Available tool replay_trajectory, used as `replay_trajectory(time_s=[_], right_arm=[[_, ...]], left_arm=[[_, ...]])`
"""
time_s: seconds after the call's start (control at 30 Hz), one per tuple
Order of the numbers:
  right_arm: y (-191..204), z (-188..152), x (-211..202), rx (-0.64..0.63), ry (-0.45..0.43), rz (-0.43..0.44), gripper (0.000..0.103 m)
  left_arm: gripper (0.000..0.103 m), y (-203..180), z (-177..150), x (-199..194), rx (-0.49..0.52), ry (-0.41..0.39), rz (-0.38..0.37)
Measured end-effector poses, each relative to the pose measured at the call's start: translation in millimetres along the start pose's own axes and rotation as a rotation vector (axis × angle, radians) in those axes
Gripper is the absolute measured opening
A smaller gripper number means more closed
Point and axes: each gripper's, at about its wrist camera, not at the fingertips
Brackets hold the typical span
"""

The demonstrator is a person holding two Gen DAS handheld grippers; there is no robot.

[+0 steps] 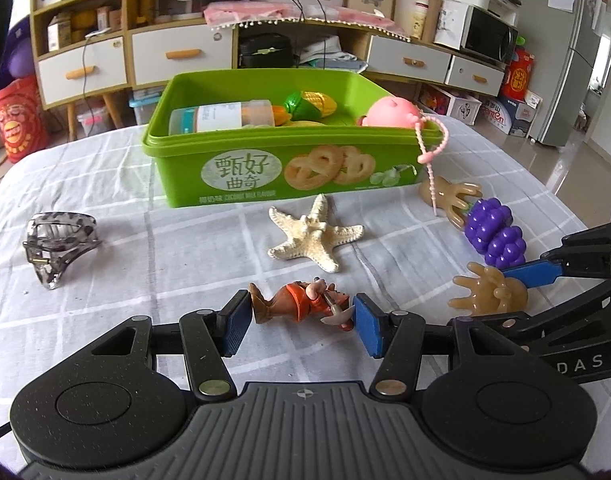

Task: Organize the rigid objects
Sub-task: 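Carry the fox with the left tool while the right tool carries the hand toy to the bin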

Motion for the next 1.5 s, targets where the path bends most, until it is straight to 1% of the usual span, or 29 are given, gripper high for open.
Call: replay_trajectory(time_s=[0.4,0.87,1.07,1.13,1.23,1.33,1.43,1.5], right_arm=[[6,18,0,0.051,0.002,0.015,0.046],[5,53,-9,0.127,-0.056,0.046,0.046],[-11,75,-14,0.195,-0.1,0.059,0.046],[-19,84,-14,0.226,-0.116,0.063,0.046],[-33,95,-12,0.286,-0.148,0.07,0.046],[-45,102,-10,0.32,-0.213,0.06,0.046],[-50,108,-6,0.34,-0.25,0.06,0.046],[-49,112,-4,0.342,-0.275,0.054,0.046]], left_arm=[[0.06,12,8,-4,-0.042,0.004,0.014],[0.06,26,31,-10,-0.114,-0.035,0.03],[0.06,34,44,-13,-0.142,-0.065,0.044],[0.06,36,51,-13,-0.144,-0.071,0.046],[0.06,38,67,-16,-0.134,-0.106,0.059],[0.06,41,81,-16,-0.132,-0.143,0.067],[0.06,42,98,-10,-0.137,-0.172,0.055],[0.06,43,109,-1,-0.137,-0.175,0.053]])
Point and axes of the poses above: each gripper's, at about its wrist camera, not at the fingertips, and x roughly the way its jaws point, y to its left, z to its top, and after that the axes turned 3 degrees about -x, right-handed
